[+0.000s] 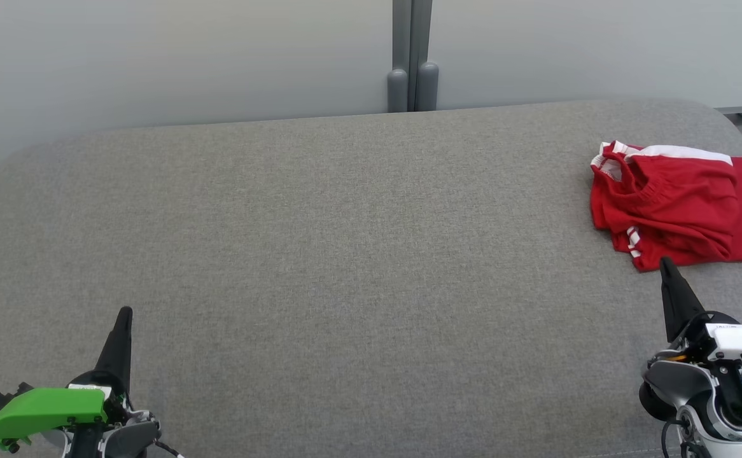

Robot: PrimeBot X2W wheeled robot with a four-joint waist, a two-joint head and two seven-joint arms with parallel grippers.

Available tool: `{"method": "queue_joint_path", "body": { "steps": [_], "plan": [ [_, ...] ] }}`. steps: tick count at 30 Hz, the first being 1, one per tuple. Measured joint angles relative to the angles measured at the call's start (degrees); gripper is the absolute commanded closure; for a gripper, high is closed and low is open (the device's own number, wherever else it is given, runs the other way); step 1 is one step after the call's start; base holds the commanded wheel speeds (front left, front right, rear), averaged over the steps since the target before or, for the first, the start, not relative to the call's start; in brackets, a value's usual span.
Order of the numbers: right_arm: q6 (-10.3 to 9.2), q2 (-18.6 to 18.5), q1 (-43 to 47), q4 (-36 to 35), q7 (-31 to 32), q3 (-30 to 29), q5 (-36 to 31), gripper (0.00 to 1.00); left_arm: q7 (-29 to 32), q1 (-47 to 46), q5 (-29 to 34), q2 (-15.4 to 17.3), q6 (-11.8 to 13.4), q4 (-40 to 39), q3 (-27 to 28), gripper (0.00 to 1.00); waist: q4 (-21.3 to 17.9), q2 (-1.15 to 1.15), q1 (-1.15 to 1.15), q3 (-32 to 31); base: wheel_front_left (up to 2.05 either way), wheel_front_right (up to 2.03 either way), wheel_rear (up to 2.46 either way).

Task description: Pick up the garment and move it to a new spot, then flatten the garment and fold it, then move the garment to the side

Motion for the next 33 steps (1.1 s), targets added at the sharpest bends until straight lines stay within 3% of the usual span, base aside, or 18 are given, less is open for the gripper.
{"method": "queue_joint_path", "body": {
  "steps": [33],
  "plan": [
    [0.02,0.34,-0.6,0.56,0.07,-0.16,-0.01,1.0,0.42,-0.16,0.0,-0.02,-0.35,0.56,0.07,1.0,0.0,0.0,0.0,-0.03,0.0,0.0,0.0]
  ]
}}
